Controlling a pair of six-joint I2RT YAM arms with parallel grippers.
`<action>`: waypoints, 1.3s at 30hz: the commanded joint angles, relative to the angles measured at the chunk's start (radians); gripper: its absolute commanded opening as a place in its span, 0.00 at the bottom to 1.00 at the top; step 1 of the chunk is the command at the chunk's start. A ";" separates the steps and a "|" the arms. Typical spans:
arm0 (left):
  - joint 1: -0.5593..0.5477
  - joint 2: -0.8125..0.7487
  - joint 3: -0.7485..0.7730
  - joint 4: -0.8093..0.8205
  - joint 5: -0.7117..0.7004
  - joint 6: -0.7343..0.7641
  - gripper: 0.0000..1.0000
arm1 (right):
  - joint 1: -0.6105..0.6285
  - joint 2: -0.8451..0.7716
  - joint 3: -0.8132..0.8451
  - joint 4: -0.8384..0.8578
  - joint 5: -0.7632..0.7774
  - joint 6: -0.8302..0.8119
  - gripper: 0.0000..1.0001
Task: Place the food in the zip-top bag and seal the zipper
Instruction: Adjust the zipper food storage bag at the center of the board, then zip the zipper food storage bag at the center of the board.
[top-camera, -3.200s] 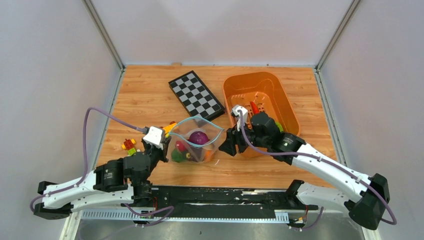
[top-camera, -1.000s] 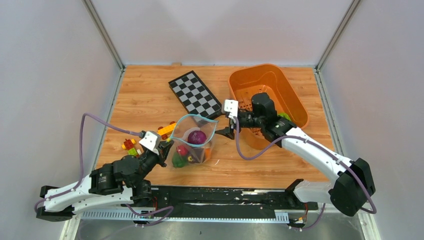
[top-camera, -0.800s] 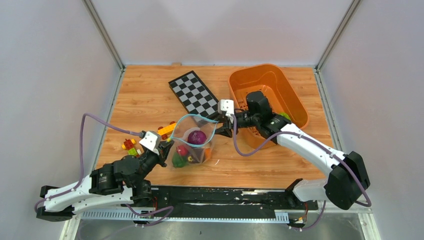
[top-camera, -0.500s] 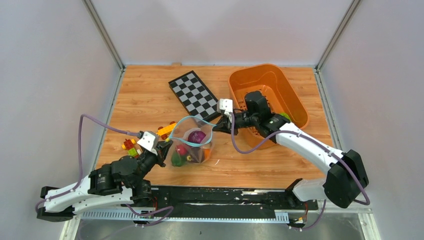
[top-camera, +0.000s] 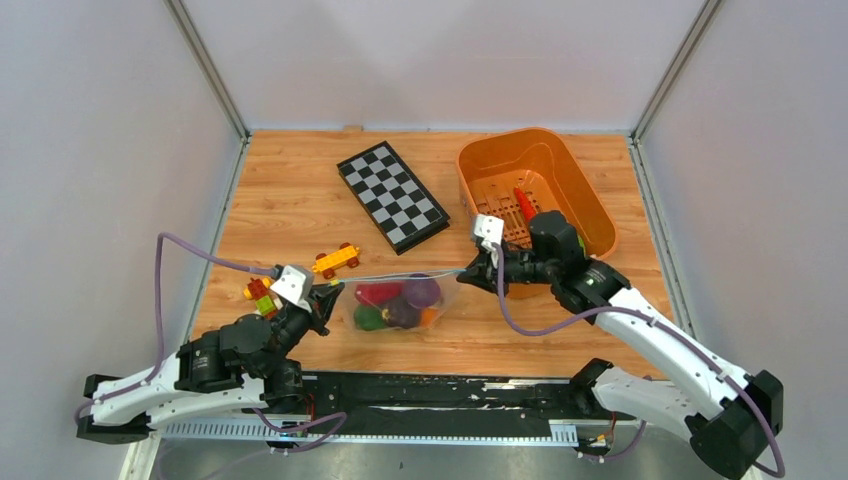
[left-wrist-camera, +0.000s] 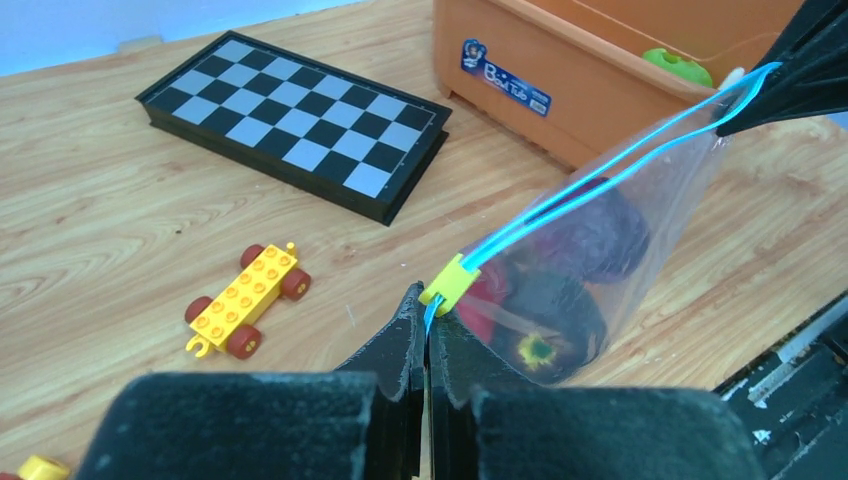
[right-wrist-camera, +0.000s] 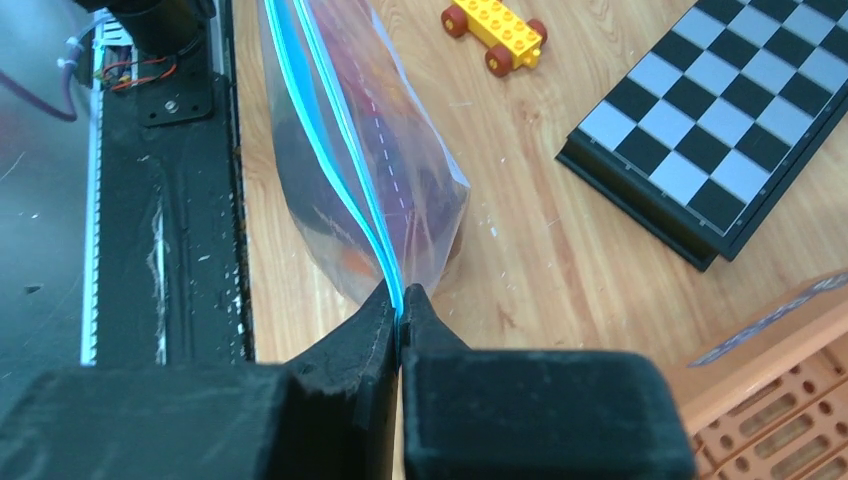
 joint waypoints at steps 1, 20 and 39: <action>-0.005 -0.008 0.001 0.047 -0.007 -0.007 0.00 | -0.035 -0.110 -0.042 -0.089 0.029 0.026 0.01; -0.005 0.107 -0.014 0.168 0.130 0.055 0.00 | -0.044 -0.154 0.084 -0.084 0.026 0.057 0.80; -0.006 0.093 0.002 0.181 0.187 0.034 0.00 | 0.402 0.254 0.449 -0.091 0.178 -0.166 0.89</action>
